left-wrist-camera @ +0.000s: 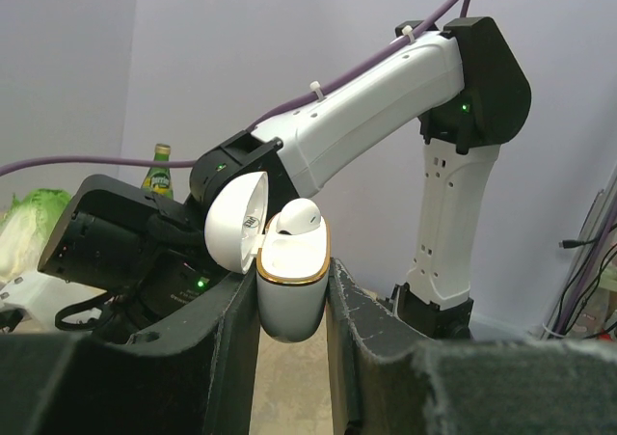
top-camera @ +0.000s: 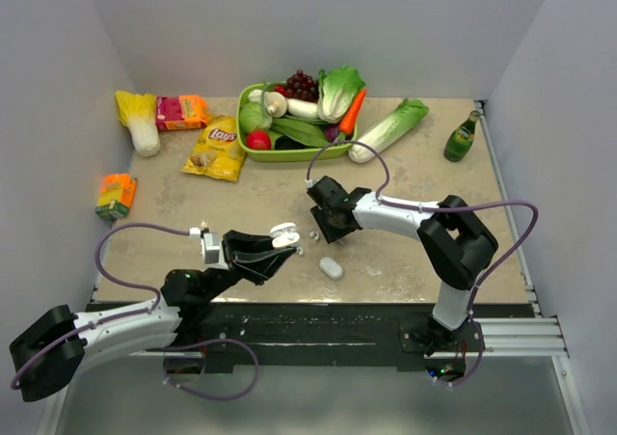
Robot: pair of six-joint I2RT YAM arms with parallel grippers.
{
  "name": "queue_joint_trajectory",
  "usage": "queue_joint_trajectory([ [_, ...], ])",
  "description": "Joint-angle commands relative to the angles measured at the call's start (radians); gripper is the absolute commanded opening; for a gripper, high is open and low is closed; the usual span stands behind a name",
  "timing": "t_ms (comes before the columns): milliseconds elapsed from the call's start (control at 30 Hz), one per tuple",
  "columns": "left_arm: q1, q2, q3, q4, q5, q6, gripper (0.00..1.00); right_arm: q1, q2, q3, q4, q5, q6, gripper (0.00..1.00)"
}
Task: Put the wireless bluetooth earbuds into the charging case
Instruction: Pick up the left earbud from the center of the board.
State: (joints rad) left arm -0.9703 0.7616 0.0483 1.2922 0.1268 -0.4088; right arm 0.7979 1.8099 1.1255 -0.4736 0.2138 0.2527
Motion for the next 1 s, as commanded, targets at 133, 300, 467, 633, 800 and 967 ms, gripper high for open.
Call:
queue_joint_trajectory([
  [133, -0.007, 0.007, -0.257, 0.223, 0.013, 0.007, 0.00, 0.003, -0.004, -0.041, -0.059, -0.024, -0.009, 0.44],
  [300, -0.008, 0.004, -0.260, 0.223, 0.013, 0.007, 0.00, 0.003, 0.009, -0.046, -0.056, -0.036, -0.012, 0.42],
  [467, -0.008, -0.008, -0.261, 0.216, 0.010, 0.008, 0.00, 0.003, 0.009, -0.052, -0.054, -0.045, -0.012, 0.39],
  [633, -0.010, -0.013, -0.265, 0.213, 0.010, 0.008, 0.00, 0.003, -0.003, -0.064, -0.051, -0.057, -0.009, 0.29],
  [800, -0.010, -0.010, -0.268, 0.213, 0.008, 0.007, 0.00, 0.003, -0.020, -0.076, -0.039, -0.060, 0.008, 0.19],
  [967, -0.011, -0.013, -0.271, 0.214, 0.005, 0.004, 0.00, 0.001, -0.034, -0.082, -0.014, -0.042, 0.031, 0.10],
])
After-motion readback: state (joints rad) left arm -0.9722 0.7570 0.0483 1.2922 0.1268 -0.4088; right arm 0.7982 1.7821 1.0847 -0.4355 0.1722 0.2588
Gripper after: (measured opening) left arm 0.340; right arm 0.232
